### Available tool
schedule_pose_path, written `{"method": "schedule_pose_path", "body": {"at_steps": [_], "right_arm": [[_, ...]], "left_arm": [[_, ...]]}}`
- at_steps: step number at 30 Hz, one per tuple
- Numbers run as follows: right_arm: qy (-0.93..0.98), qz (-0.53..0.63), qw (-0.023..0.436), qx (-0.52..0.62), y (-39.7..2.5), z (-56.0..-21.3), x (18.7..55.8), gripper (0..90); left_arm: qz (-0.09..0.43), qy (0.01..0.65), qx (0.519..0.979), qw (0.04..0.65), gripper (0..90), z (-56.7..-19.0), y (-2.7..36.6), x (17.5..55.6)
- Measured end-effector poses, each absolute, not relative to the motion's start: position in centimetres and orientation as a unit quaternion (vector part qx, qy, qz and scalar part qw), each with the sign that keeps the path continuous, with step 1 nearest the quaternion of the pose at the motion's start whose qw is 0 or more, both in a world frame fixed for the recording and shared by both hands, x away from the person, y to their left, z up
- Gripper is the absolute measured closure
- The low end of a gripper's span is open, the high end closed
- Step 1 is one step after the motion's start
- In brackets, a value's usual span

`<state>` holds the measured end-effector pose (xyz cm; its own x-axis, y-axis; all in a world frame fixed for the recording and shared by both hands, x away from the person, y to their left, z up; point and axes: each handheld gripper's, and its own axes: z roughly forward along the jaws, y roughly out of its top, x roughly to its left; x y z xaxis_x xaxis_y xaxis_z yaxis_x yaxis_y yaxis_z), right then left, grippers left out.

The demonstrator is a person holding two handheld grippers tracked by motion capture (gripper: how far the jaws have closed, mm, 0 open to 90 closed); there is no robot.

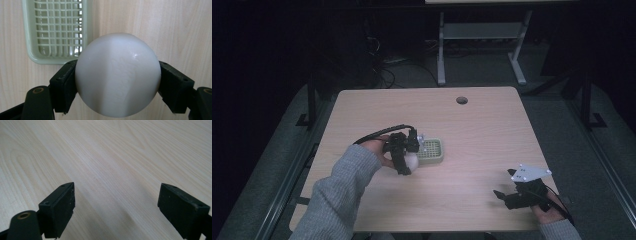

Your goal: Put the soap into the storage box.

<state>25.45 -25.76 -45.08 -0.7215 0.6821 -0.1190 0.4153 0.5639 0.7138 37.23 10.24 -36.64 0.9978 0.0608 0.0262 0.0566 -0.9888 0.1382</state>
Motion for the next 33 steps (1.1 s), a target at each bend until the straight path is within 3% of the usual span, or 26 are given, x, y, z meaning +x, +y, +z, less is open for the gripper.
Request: {"method": "schedule_pose_path", "body": {"at_steps": [33], "right_arm": [[0.861,0.347,0.196,0.317,-25.9,-45.0,25.4,13.9]], "left_arm": [[0.01,0.04,0.997,0.058,24.0,-37.7,8.1,40.7]]}}
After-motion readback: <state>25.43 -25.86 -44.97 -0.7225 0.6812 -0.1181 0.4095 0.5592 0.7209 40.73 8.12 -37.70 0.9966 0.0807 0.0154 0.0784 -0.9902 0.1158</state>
